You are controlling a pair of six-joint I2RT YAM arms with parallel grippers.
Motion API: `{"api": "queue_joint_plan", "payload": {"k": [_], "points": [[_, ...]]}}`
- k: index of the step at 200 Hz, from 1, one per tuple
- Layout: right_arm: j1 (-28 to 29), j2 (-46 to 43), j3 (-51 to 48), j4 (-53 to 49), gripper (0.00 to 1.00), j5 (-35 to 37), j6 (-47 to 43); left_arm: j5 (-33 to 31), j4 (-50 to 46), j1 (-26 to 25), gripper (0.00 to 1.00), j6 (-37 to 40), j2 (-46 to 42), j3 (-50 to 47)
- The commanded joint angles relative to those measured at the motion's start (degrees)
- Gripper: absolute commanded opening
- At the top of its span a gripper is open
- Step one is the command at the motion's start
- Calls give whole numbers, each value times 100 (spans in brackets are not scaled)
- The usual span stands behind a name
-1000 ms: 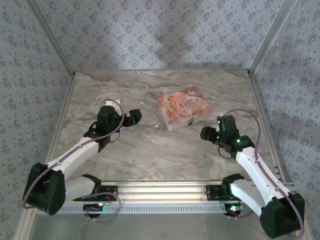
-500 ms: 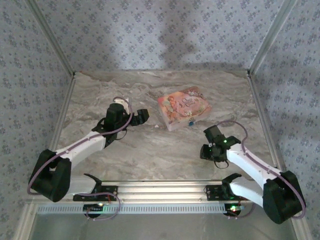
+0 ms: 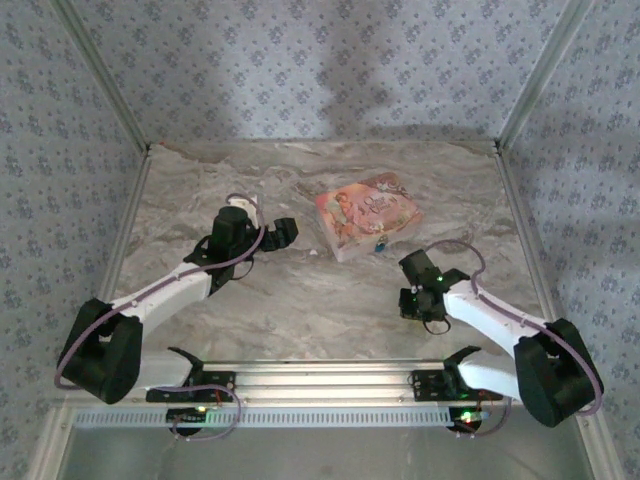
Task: Unlock the padlock with the key
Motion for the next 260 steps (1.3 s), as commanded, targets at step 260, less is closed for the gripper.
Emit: {"api": "queue_joint_plan", "payload": {"k": [260], "points": [[1396, 313, 1047, -184, 24, 17, -654, 322, -783, -28, 98, -1003, -441, 496]]}}
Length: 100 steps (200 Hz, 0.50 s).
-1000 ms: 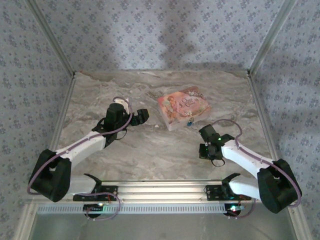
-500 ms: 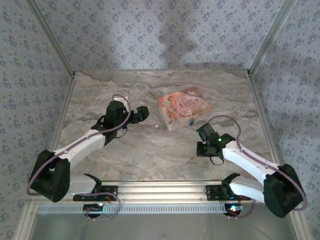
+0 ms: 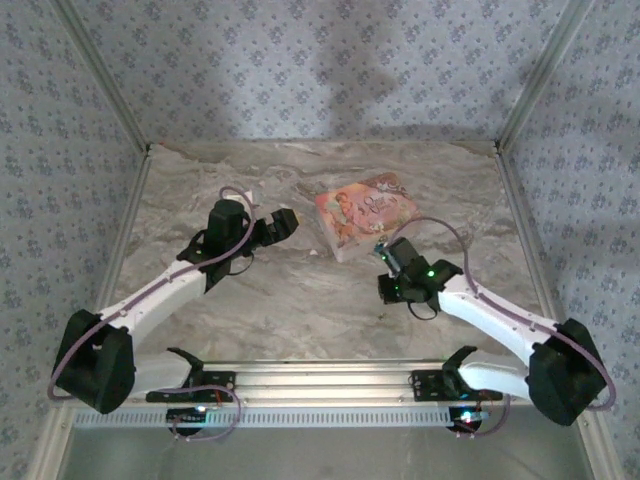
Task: Unlock the padlock with the key
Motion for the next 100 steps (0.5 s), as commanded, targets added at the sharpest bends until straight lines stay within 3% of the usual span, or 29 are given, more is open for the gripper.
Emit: {"api": "queue_joint_plan", "payload": {"k": [1, 38, 100], "points": [[313, 351, 75, -417, 24, -182, 162, -60, -112, -28, 98, 3, -129, 89], [543, 1048, 217, -673, 30, -182, 452, -72, -152, -34, 98, 43, -131, 91], [542, 1439, 288, -611, 27, -217, 608, -134, -209, -30, 98, 65, -223, 60]]}}
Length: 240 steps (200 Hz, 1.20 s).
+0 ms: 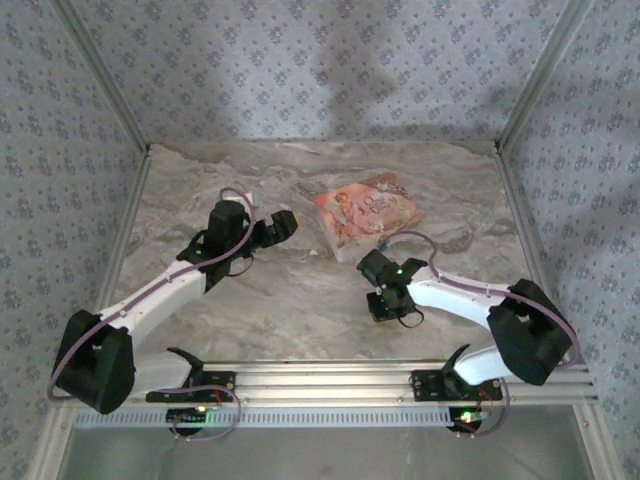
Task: Unlock the padlock with the key
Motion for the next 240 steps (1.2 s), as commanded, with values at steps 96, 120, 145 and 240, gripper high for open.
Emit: {"api": "queue_joint_plan", "payload": {"k": [96, 120, 145, 240], "points": [[35, 149, 121, -98, 19, -274, 225, -151, -137, -28, 98, 109, -238, 63], [50, 132, 164, -145, 8, -240, 193, -179, -156, -28, 98, 132, -245, 65], [52, -40, 283, -266, 0, -40, 69, -183, -214, -33, 98, 119, -250, 93], [98, -1431, 817, 943, 0, 732, -2508, 891, -445, -3, 97, -456, 57, 653]]}}
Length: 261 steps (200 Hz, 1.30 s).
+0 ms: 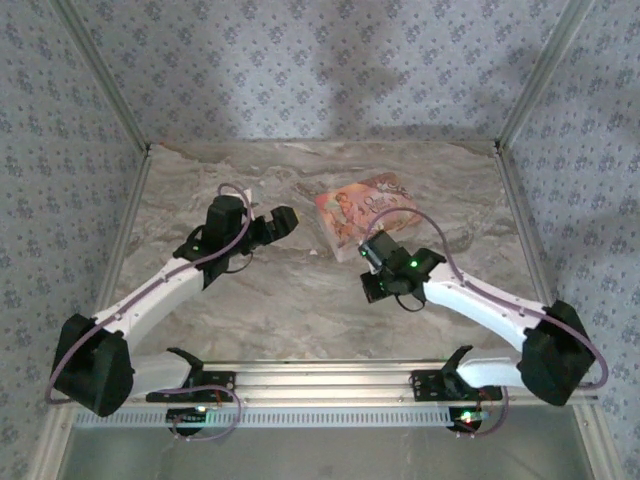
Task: Unlock the padlock with the key
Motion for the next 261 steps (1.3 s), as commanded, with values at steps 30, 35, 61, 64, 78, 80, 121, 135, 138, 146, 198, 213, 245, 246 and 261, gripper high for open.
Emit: {"api": "queue_joint_plan", "payload": {"k": [30, 35, 61, 64, 78, 80, 121, 135, 138, 146, 198, 213, 245, 246, 261], "points": [[209, -1038, -478, 2333, 0, 517, -2980, 792, 27, -58, 92, 90, 133, 379], [230, -1122, -596, 2579, 0, 490, -3317, 806, 27, -62, 91, 114, 132, 388], [233, -1334, -961, 3406, 0, 36, -4764, 876, 62, -92, 90, 167, 124, 399], [226, -1332, -948, 3403, 0, 12, -4856, 892, 63, -99, 90, 176, 122, 398], [204, -1296, -842, 3330, 0, -37, -5061, 970, 39, -108, 89, 172, 132, 432], [193, -1287, -826, 3306, 0, -47, -5064, 987, 37, -115, 89, 169, 139, 441], [-169, -1226, -492, 3076, 0, -810, -4593, 1282, -52, -206, 88, 73, 277, 591], [-262, -1238, -471, 3072, 0, -968, -4318, 1310, -13, -235, 88, 21, 299, 588], [-278, -1240, -461, 3056, 0, -1018, -4255, 1318, 4, -245, 88, 5, 307, 585], [-351, -1244, -437, 3042, 0, -1130, -4065, 1347, 76, -250, 88, -71, 320, 565], [-789, -1239, -474, 3275, 0, -1644, -3173, 1697, 589, -301, 85, -1282, 690, 551], [-847, -1238, -575, 3530, 0, -1737, -3013, 1749, 936, -322, 84, -1837, 840, 470], [-848, -1150, -762, 4052, 0, -1894, -2814, 1684, 2175, -394, 81, -3234, 1113, 53], [-848, -1147, -765, 4065, 0, -1895, -2810, 1682, 2222, -396, 80, -3270, 1124, 37], [-835, -1040, -852, 4289, 0, -1911, -2718, 1610, 2687, -437, 79, -3801, 1213, -80]]}}
